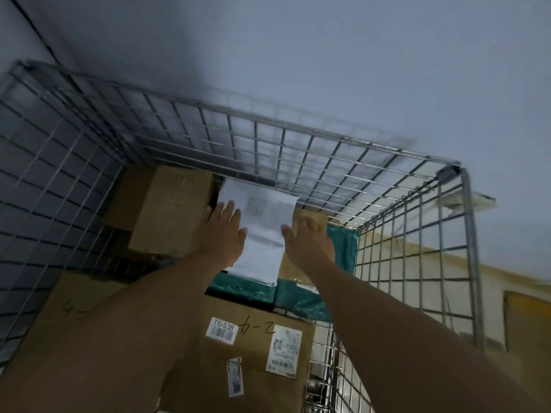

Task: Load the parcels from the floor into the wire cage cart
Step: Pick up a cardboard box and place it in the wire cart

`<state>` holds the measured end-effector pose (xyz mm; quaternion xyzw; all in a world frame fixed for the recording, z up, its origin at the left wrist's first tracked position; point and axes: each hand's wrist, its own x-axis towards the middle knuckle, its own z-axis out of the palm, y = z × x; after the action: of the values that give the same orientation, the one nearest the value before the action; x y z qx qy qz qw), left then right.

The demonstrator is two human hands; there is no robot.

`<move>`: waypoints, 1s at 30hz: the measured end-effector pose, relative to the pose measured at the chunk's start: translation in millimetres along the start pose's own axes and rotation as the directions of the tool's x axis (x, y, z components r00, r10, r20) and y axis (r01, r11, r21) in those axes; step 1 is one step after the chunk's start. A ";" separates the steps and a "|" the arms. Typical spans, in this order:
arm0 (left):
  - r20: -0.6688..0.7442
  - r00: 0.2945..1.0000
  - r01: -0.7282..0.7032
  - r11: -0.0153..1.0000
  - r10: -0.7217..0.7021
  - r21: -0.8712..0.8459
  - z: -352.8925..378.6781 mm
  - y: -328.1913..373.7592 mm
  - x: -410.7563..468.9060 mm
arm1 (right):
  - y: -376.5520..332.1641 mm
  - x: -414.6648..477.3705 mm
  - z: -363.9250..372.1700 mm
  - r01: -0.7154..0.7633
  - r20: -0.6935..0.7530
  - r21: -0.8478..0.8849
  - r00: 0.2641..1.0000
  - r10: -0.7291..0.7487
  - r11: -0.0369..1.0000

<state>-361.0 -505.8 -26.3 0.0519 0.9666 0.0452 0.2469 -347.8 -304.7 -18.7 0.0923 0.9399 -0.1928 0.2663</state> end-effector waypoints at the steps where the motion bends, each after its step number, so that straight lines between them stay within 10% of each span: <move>1: 0.005 1.000 0.003 1.000 -0.003 0.001 -17.3 7.9 -8.2 | -0.6 -9.4 -16.5 0.042 0.003 -0.043 0.999 -0.042 0.998; 10: -0.232 0.968 -0.044 0.980 0.090 0.195 -224.4 79.5 -111.8 | -16.4 -122.5 -231.0 0.275 -0.096 -0.298 0.944 -0.315 0.914; 30: -0.700 0.709 0.065 0.980 0.088 0.189 -654.6 328.1 -491.9 | -5.3 -533.9 -694.6 0.185 -0.635 -0.492 0.592 -0.496 0.851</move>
<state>-221.7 -281.5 815.3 0.0611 0.9866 -0.0343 -0.1473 -223.3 -61.4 813.6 -0.0756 0.9824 -0.0029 -0.1705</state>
